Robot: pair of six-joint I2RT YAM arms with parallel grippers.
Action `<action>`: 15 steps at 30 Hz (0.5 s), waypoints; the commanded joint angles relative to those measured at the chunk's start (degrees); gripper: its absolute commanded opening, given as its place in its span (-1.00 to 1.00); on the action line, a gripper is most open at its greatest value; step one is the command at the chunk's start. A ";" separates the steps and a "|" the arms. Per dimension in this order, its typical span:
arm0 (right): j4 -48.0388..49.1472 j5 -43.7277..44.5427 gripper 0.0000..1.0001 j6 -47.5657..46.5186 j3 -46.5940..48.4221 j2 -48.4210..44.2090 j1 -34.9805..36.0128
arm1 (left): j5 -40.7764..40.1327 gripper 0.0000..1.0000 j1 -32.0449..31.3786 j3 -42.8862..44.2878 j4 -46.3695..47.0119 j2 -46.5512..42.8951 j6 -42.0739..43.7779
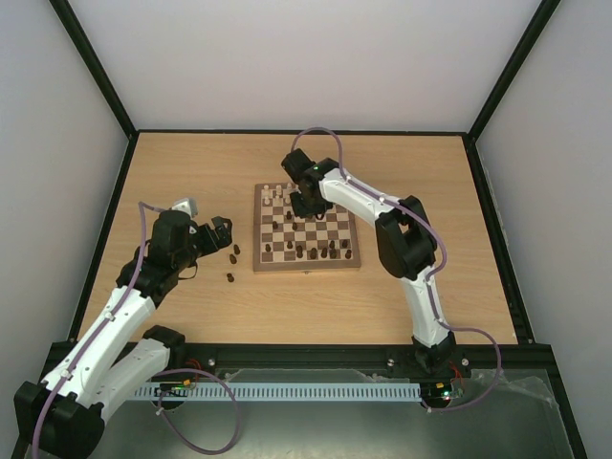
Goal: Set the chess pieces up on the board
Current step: Pick up the chess piece from the chessboard.
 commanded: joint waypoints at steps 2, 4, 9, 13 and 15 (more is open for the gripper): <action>-2.76 0.46 -0.48 -0.45 2.04 1.94 -0.11 | 0.01 0.98 0.27 -0.07 0.05 -0.59 0.28; -2.53 0.57 -0.54 -0.45 2.11 2.16 -0.34 | -0.03 0.98 0.25 -0.08 -0.09 -0.61 0.34; -2.72 0.85 -0.67 -0.62 2.09 2.51 -1.05 | 0.05 0.99 0.31 -0.11 0.02 -0.69 0.34; -2.51 0.81 -0.83 -0.66 1.60 2.25 -1.28 | 0.12 0.98 0.31 -0.15 0.01 -0.80 0.38; -2.65 0.69 -0.87 -0.55 1.03 1.57 -1.24 | 0.19 0.98 0.30 -0.13 0.09 -0.85 0.35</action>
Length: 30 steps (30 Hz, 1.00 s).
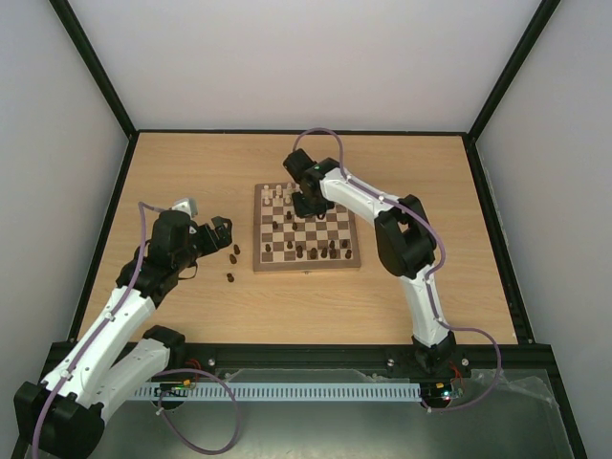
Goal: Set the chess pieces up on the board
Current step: Pick up the chess piece from the chessboard, then place the chess piece on the chessboard.
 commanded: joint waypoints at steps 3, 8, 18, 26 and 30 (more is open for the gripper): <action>-2.34 0.64 -0.89 0.00 -1.49 -2.35 -0.19 | 0.29 0.99 0.31 -0.12 0.07 -0.74 0.35; -1.54 1.68 -0.89 0.18 -7.94 -8.88 0.93 | 0.44 0.99 0.28 -0.31 0.45 -0.58 0.20; 0.79 0.70 -0.89 1.32 -22.37 -18.87 2.19 | 1.02 0.99 0.26 -0.63 1.14 -0.35 0.05; 1.79 -0.89 -0.89 1.08 -24.25 -19.13 2.98 | 1.23 0.99 0.26 -0.89 1.29 -0.56 -0.33; 2.12 -1.35 -0.89 1.06 -24.09 -18.58 3.38 | 1.24 0.98 0.30 -0.98 1.23 -0.62 -0.43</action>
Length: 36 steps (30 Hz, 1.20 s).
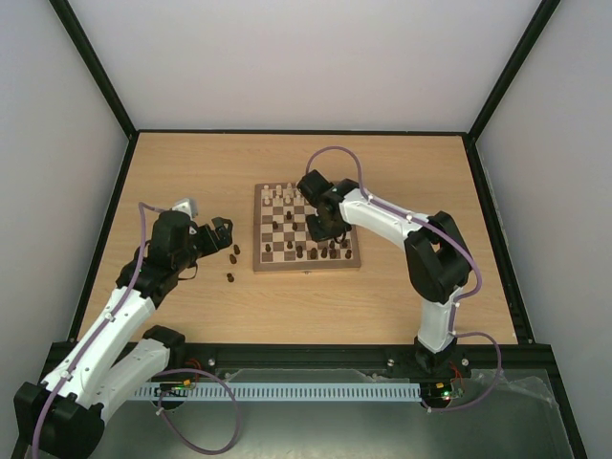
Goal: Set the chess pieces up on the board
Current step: Place the chess piece on the chessboard.
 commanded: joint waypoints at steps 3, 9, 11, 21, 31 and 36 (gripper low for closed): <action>-0.54 -1.05 -0.89 0.21 -0.49 0.01 1.03 | 0.50 0.99 0.27 -0.77 1.10 -0.43 -0.39; -0.64 -1.41 -0.89 0.03 -1.03 0.41 1.37 | 0.49 0.98 0.26 -0.85 1.19 -0.26 -0.45; -0.66 -1.58 -0.89 0.05 -1.32 0.41 1.51 | 0.58 0.98 0.28 -0.90 1.32 -0.30 -0.49; -0.49 -1.85 -0.89 0.05 -2.59 0.78 1.95 | 0.74 0.99 0.23 -0.93 1.63 0.10 -0.58; 0.08 -1.81 -0.86 0.03 -3.44 1.16 2.01 | 0.93 0.98 0.31 -1.05 1.80 0.14 -0.76; 0.05 -1.56 -0.65 0.03 -3.65 0.59 2.00 | 0.94 0.98 0.31 -1.08 1.79 0.10 -0.86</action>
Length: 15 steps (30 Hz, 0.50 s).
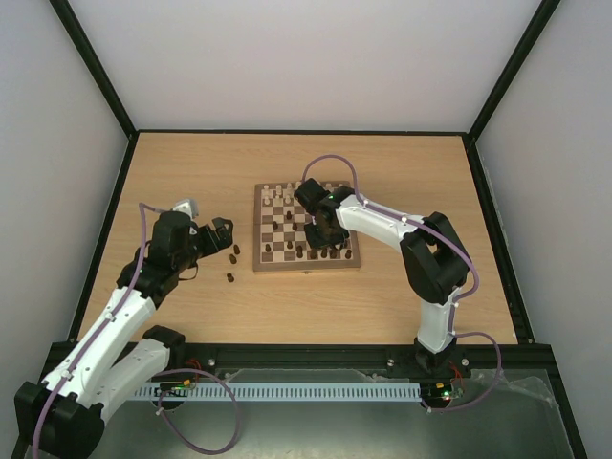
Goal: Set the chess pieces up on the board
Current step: Place the chess piece on the chessboard.
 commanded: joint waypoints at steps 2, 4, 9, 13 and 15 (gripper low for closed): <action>-1.54 0.28 -0.61 0.03 -0.47 0.06 0.36 | 0.61 0.98 0.31 -0.71 1.48 0.17 -0.54; -1.76 0.59 -0.58 -0.04 -0.06 -0.09 0.36 | 0.80 0.99 0.28 -0.67 1.66 0.30 -0.67; -2.57 1.87 -0.46 -0.27 2.42 -0.31 0.36 | 0.92 0.98 0.27 -0.77 1.77 0.53 -0.55; -3.54 2.86 -0.33 -0.72 7.42 0.95 0.35 | 1.00 0.98 0.25 -0.78 1.95 0.84 -0.54; -3.95 2.47 -0.31 -0.84 10.99 2.28 0.36 | 0.94 0.98 0.26 -0.69 2.00 0.93 -0.55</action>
